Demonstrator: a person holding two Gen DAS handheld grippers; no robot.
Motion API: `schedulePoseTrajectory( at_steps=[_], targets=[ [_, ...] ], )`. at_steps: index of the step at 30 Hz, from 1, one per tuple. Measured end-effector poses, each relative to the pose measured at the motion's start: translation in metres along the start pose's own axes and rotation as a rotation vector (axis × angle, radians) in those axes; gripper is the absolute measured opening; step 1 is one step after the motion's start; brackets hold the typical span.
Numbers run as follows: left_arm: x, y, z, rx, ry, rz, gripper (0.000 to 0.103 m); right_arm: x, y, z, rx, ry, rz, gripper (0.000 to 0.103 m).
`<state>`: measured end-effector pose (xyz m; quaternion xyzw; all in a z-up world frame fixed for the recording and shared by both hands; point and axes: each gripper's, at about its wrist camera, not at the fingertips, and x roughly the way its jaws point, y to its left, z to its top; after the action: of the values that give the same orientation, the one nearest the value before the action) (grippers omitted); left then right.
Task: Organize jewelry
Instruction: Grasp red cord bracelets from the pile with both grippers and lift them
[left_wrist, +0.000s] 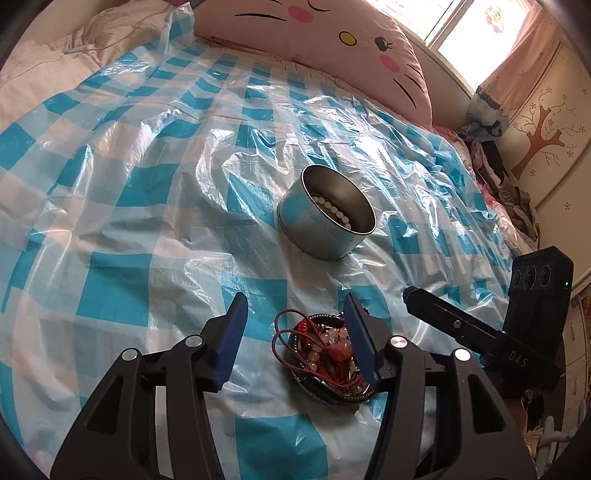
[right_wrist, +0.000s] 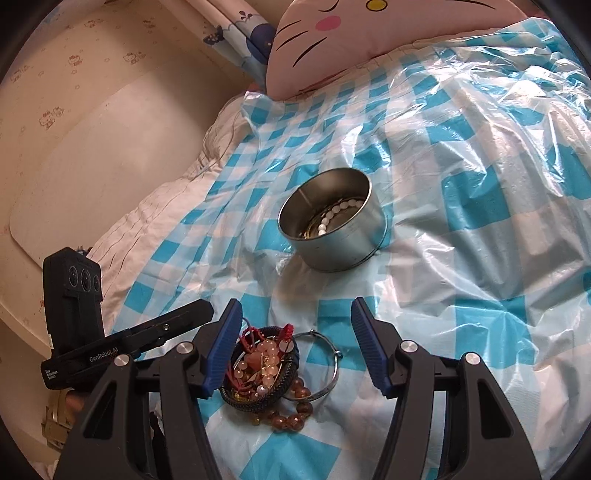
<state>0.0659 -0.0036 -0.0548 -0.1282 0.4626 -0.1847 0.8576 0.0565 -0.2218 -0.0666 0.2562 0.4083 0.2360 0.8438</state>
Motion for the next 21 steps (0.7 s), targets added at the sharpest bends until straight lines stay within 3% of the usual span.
schedulePoseTrajectory(
  at_steps=[5, 11, 12, 13, 14, 15, 16, 21],
  targets=[
    [0.010, -0.007, -0.004, 0.038, 0.052, 0.017, 0.055, 0.020, 0.009, -0.006, -0.034, 0.074, 0.020, 0.053],
    [0.021, -0.017, -0.008, 0.099, 0.095, 0.026, 0.053, 0.034, -0.001, -0.005, 0.027, 0.116, 0.062, 0.040],
    [0.022, -0.019, -0.009, 0.109, 0.097, 0.027, 0.048, 0.036, -0.003, -0.005, 0.037, 0.121, 0.073, 0.035],
    [0.023, -0.021, -0.010, 0.119, 0.102, 0.028, 0.031, 0.037, -0.004, -0.005, 0.043, 0.125, 0.081, 0.032],
    [0.025, -0.022, -0.011, 0.125, 0.111, 0.026, 0.016, 0.038, -0.004, -0.004, 0.043, 0.130, 0.083, 0.022],
    [0.025, -0.023, -0.012, 0.132, 0.113, 0.024, 0.012, 0.039, -0.004, -0.005, 0.041, 0.136, 0.089, 0.011],
    [0.025, -0.024, -0.012, 0.140, 0.111, 0.022, 0.004, 0.039, -0.003, -0.005, 0.036, 0.137, 0.091, 0.010],
    [0.014, -0.027, -0.011, 0.151, 0.062, -0.009, 0.002, 0.026, 0.002, -0.003, 0.011, 0.087, 0.114, 0.009]
  ],
)
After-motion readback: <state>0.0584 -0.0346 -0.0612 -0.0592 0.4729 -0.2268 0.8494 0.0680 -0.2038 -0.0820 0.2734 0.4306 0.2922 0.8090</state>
